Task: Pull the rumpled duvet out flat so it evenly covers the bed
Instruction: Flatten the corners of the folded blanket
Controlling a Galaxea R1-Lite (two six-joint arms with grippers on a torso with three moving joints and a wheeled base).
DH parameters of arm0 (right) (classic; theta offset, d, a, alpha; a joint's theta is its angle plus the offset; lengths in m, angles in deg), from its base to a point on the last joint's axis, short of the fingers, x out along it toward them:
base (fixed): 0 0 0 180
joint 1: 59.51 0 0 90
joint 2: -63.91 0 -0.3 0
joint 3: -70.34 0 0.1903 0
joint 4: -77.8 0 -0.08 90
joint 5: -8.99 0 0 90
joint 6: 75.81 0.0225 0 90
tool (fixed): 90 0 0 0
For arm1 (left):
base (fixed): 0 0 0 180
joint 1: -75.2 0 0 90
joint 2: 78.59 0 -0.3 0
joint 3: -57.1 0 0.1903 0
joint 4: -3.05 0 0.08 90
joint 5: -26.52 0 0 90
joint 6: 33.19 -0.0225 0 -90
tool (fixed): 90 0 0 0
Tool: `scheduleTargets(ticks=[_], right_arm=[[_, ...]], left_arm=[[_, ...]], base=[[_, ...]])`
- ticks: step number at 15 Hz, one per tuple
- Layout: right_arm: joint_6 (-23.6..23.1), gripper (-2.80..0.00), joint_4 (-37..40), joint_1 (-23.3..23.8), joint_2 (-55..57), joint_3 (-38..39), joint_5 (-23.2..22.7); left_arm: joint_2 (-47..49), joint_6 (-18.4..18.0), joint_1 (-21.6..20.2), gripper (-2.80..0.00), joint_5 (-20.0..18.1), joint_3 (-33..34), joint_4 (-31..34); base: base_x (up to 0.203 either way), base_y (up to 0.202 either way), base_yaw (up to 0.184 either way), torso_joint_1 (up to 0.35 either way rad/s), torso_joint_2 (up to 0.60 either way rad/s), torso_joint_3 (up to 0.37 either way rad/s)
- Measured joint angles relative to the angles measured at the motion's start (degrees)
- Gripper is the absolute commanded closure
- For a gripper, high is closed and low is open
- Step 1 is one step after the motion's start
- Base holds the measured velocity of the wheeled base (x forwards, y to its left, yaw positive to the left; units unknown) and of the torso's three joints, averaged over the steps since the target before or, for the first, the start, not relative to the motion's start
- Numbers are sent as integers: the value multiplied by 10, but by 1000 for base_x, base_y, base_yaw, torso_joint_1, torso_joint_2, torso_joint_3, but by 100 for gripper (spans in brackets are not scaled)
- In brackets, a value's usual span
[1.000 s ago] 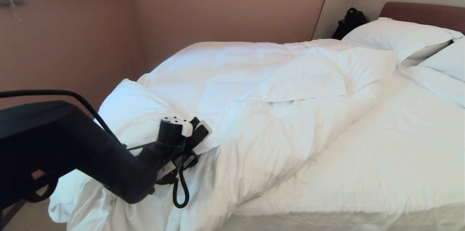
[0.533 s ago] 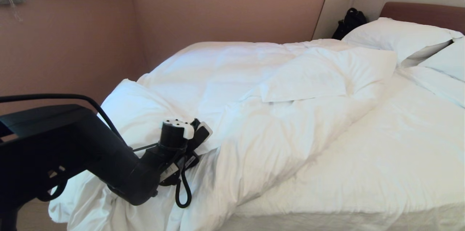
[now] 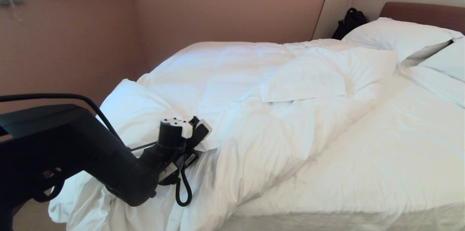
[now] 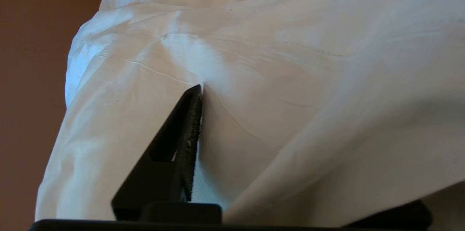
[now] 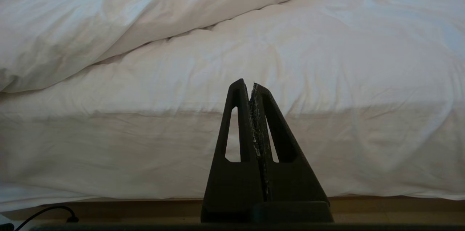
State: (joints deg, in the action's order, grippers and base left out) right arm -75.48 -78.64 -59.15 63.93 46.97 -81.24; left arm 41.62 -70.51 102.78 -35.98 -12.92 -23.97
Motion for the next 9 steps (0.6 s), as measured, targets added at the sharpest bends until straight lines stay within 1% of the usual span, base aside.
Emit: scheduleTargets(ticks=[6,9], right_arm=[[0,0,0,0,0,0,0],[0,0,0,0,0,0,0]], left_arm=[[-44,3,-3,0,-1,15,-5],[-71,4,-28,0,-1,15,-16]], base=[[0,0,0,0,0,0],[0,0,0,0,0,0]])
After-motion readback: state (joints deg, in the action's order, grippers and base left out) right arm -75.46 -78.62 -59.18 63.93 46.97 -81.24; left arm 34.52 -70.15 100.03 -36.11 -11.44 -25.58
